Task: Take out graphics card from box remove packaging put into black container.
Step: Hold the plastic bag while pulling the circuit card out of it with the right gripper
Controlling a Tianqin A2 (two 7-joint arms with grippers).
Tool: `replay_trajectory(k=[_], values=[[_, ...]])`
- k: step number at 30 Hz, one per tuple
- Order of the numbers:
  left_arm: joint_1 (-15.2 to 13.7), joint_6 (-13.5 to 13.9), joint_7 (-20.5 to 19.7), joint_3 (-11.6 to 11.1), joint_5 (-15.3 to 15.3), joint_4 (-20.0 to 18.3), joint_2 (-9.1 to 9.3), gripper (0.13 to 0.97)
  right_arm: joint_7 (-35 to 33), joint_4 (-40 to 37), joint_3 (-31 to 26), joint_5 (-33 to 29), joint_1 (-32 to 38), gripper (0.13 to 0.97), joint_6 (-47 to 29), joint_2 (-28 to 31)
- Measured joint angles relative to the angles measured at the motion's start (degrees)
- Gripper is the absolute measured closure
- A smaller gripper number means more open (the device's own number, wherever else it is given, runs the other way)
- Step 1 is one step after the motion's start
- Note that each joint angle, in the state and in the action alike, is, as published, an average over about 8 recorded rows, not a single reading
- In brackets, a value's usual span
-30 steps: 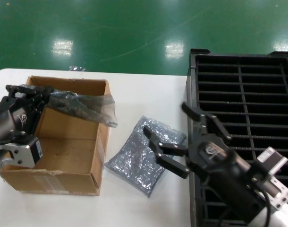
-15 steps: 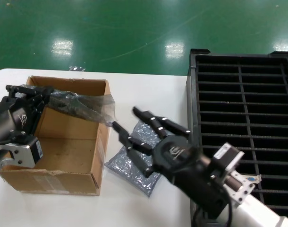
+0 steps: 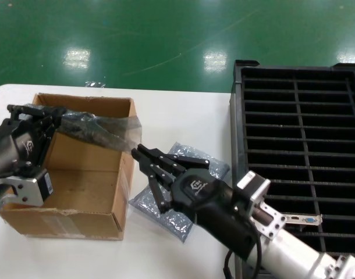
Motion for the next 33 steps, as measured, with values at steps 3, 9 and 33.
replay_trajectory(k=[3,9,33], values=[[0.00,0.00,0.00,0.00,0.00,0.00,0.00,0.958,0.62,-2.22,-0.07,-0.26,1.62,0.888,0.56,-0.72],[0.00,0.00,0.00,0.00,0.00,0.00,0.00,0.958,0.04,-7.24,0.06,-0.77,4.82,0.936,0.95,-2.34],[0.00,0.00,0.00,0.00,0.00,0.00,0.00,0.958,-4.19,-17.41,-1.12,-0.89,10.74,0.961,-3.80,-6.86]])
